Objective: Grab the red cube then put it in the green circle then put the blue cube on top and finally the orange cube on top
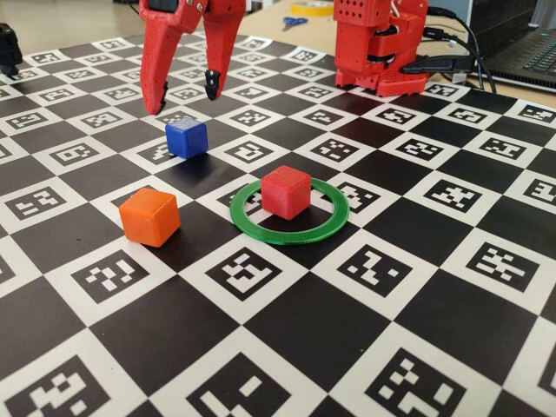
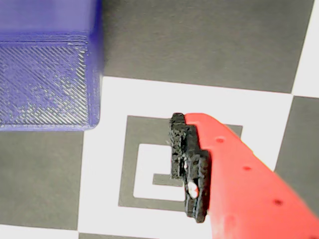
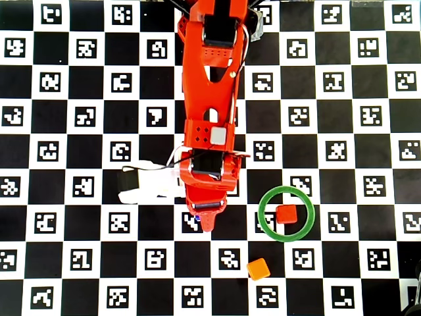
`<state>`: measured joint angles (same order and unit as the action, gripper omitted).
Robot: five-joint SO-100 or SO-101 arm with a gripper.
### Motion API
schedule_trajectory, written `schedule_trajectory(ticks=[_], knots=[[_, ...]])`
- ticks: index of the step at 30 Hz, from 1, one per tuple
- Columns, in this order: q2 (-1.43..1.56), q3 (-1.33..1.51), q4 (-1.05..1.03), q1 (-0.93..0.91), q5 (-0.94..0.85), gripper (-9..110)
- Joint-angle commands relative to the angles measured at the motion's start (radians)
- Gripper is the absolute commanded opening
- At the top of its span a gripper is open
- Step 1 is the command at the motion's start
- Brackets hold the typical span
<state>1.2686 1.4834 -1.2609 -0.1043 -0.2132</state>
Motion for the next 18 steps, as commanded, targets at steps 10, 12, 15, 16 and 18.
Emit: schedule_trajectory(ticks=[10,12,15,16,18], knots=[[-0.044,-0.032,0.055,0.009,0.000,41],[-0.051,-0.034,0.063,0.009,-0.002,41],[-0.063,-0.035,0.078,0.008,-0.002,41],[-0.067,-0.038,0.081,0.008,-0.003,41],[-0.074,-0.041,0.091,0.008,-0.008,41]])
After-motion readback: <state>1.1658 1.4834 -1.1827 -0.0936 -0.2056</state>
